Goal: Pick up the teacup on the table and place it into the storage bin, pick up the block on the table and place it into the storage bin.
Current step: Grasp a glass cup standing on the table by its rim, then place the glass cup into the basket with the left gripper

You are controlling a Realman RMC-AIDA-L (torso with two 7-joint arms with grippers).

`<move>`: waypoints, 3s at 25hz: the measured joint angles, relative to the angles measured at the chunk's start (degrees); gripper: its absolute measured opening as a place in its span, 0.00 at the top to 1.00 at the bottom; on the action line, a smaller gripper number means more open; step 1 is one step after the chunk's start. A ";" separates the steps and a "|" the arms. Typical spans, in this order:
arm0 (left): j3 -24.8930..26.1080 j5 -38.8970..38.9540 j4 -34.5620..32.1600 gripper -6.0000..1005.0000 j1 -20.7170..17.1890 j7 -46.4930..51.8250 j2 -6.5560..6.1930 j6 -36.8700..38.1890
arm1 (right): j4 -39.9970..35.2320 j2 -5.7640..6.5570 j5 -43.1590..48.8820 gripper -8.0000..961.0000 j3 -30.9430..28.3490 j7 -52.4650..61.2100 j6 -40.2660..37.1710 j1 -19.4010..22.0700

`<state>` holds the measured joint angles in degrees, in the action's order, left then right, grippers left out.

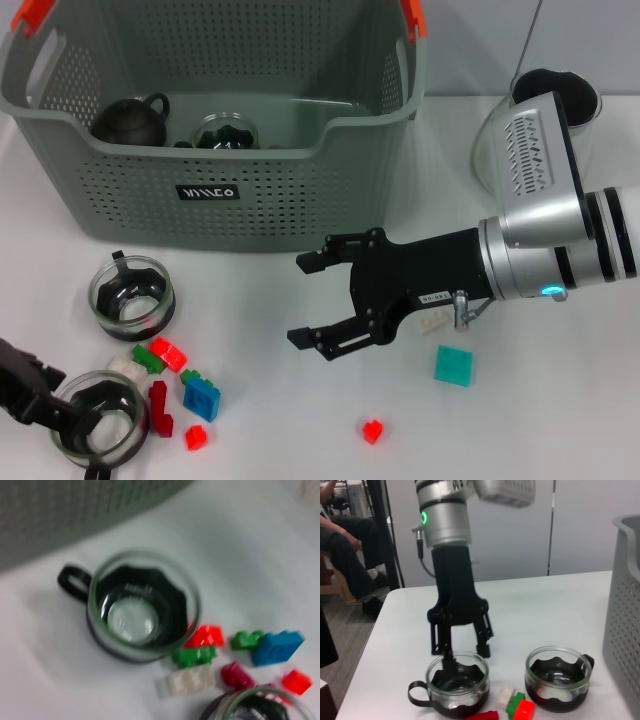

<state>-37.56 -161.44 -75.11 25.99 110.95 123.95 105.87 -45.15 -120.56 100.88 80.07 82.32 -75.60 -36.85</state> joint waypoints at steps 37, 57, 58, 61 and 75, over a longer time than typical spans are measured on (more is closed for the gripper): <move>-5.19 -2.24 5.25 0.68 0.98 6.20 -0.56 -6.58 | -0.21 0.06 -1.74 0.05 -0.44 0.03 0.69 -1.36; -1.08 3.20 0.89 0.95 1.92 6.76 -1.76 2.12 | 0.11 0.40 -1.51 0.05 -2.47 -0.39 0.78 -0.58; -0.05 4.33 0.71 0.95 2.21 6.70 -2.28 3.72 | 0.18 0.46 -1.27 0.05 -3.10 -0.48 0.78 -0.40; 2.84 8.88 1.02 0.95 3.32 6.63 -3.71 8.35 | 0.26 0.85 -0.16 0.05 -5.26 -0.66 0.56 0.26; 7.06 30.53 2.75 0.95 14.28 8.94 -6.18 4.68 | -0.23 6.60 8.29 0.05 -14.77 8.95 -14.91 0.19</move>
<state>-30.50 -130.90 -72.36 40.27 119.88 117.77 110.55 -45.38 -113.96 109.17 65.31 91.26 -90.51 -36.66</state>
